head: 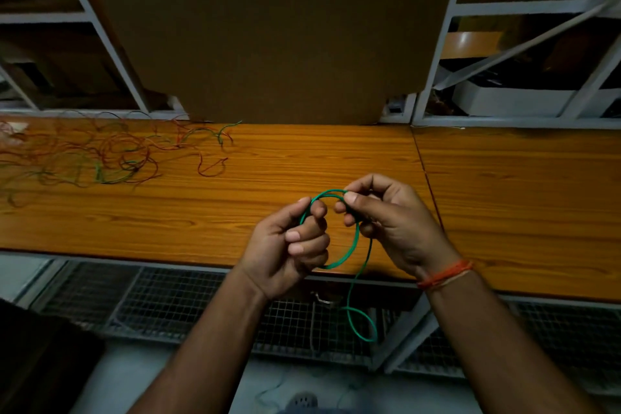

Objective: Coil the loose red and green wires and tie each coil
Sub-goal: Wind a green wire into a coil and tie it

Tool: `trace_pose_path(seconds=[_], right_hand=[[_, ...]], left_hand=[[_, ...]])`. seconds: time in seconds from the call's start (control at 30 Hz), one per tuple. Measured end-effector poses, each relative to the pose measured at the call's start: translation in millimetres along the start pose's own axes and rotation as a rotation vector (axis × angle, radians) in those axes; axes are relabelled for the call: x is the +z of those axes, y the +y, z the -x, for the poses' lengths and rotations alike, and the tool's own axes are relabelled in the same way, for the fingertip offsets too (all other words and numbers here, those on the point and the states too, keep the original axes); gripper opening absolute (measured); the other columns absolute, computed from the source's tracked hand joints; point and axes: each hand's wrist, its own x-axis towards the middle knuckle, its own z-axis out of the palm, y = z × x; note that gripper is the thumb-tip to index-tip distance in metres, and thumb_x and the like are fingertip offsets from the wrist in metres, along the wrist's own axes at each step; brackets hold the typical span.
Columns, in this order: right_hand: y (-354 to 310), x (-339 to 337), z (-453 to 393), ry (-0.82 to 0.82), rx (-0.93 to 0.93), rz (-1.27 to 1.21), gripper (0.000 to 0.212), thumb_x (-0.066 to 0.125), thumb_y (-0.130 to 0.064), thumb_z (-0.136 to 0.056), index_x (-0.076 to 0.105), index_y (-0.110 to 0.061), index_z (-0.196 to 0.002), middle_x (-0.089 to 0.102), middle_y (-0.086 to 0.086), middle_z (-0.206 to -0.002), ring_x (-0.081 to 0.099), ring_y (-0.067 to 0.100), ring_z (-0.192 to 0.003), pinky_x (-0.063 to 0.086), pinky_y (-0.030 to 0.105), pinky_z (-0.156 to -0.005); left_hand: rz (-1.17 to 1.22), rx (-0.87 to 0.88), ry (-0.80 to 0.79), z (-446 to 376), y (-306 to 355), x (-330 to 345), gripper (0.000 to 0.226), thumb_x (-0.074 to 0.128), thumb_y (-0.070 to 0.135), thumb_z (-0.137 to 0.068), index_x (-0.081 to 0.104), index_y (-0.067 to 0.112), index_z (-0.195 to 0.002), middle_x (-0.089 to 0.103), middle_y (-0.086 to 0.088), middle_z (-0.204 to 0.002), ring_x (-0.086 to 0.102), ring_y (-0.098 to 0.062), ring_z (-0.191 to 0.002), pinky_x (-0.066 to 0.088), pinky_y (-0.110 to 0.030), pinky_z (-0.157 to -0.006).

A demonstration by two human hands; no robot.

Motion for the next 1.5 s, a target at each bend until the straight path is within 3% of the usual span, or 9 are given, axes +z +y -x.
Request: trace_pose_path(seconds=[0.17, 0.37, 0.53, 0.77, 0.93, 1.13, 1.33, 1.4, 1.5], right_hand=[[10, -4, -3, 0.073, -0.051, -0.012, 0.005, 0.066, -0.002, -0.093, 0.067, -0.007, -0.096, 0.072, 0.008, -0.079, 0.060, 0.010, -0.060, 0.035, 0.015, -0.047], [15, -6, 1, 0.023, -0.070, 0.028, 0.009, 0.066, -0.007, -0.095, 0.072, -0.013, -0.099, 0.073, 0.005, -0.083, 0.060, 0.010, -0.066, 0.037, 0.017, -0.050], [20, -6, 1, -0.003, -0.064, 0.014, 0.016, 0.063, -0.010, -0.098, 0.078, -0.018, -0.100, 0.067, 0.001, -0.077, 0.054, 0.011, -0.066, 0.036, 0.018, -0.053], [28, -7, -4, 0.049, -0.253, 0.353, 0.016, 0.058, -0.015, -0.103, 0.074, -0.010, -0.102, 0.059, -0.007, -0.071, 0.050, 0.008, -0.063, 0.040, 0.024, -0.058], [35, -8, 1, -0.008, -0.205, 0.227, 0.029, 0.053, -0.028, -0.103, 0.073, -0.008, -0.100, 0.054, -0.001, -0.068, 0.047, 0.012, -0.061, 0.039, 0.024, -0.056], [66, -31, 14, 0.021, -0.106, 0.231, 0.011, 0.062, 0.000, -0.098, 0.068, -0.008, -0.101, 0.058, -0.004, -0.067, 0.053, 0.007, -0.061, 0.045, 0.023, -0.057], [91, -46, 34, 0.198, -0.121, 0.456, 0.011, 0.075, -0.015, -0.089, 0.065, -0.020, -0.090, 0.068, 0.005, -0.071, 0.058, 0.016, -0.059, 0.047, 0.031, -0.059], [92, -51, 41, 0.170, -0.129, 0.606, 0.008, 0.075, -0.026, -0.085, 0.067, -0.025, -0.084, 0.068, 0.002, -0.073, 0.064, 0.022, -0.064, 0.051, 0.037, -0.062], [79, -49, 46, 0.016, -0.111, 0.649, 0.013, 0.073, -0.016, -0.092, 0.068, -0.022, -0.081, 0.071, -0.001, -0.073, 0.070, 0.015, -0.063, 0.057, 0.042, -0.064]], left_hand=[[-0.185, 0.153, 0.269, -4, -8, 11, 0.036, 0.045, 0.029, -0.093, 0.071, 0.007, -0.079, 0.037, 0.003, -0.047, 0.047, -0.014, -0.048, 0.038, -0.023, -0.049], [-0.023, 0.054, 0.120, -2, -4, 3, 0.038, 0.037, 0.028, -0.101, 0.064, 0.011, -0.082, 0.031, 0.012, -0.043, 0.016, -0.003, -0.041, 0.014, -0.018, -0.044], [0.030, 0.047, 0.092, -2, -3, 1, 0.032, 0.041, 0.028, -0.098, 0.064, 0.012, -0.083, 0.021, 0.011, -0.051, 0.017, -0.003, -0.044, 0.016, -0.018, -0.045], [0.066, -0.021, 0.003, -3, -1, 0, 0.027, 0.038, 0.024, -0.102, 0.058, 0.013, -0.087, 0.027, 0.012, -0.053, 0.023, -0.003, -0.045, 0.020, -0.018, -0.047], [0.097, 0.011, -0.030, -2, 3, 1, 0.024, 0.039, 0.022, -0.102, 0.056, 0.016, -0.086, 0.027, 0.011, -0.053, 0.022, -0.003, -0.044, 0.015, -0.020, -0.047], [0.150, 0.118, 0.016, 4, 26, -10, 0.032, 0.034, 0.022, -0.104, 0.058, 0.016, -0.084, 0.029, 0.011, -0.055, 0.023, -0.004, -0.046, 0.014, -0.019, -0.046], [0.235, 0.257, 0.100, 10, 38, -17, 0.027, 0.036, 0.020, -0.104, 0.055, 0.016, -0.085, 0.040, 0.008, -0.051, 0.025, -0.003, -0.044, 0.023, -0.019, -0.041], [0.222, 0.309, 0.157, 11, 39, -18, 0.030, 0.035, 0.021, -0.105, 0.057, 0.017, -0.085, 0.039, 0.008, -0.051, 0.027, -0.004, -0.042, 0.023, -0.018, -0.040], [0.138, 0.347, 0.236, 8, 32, -15, 0.029, 0.036, 0.022, -0.105, 0.058, 0.017, -0.088, 0.038, 0.009, -0.052, 0.033, -0.003, -0.040, 0.023, -0.015, -0.039]])
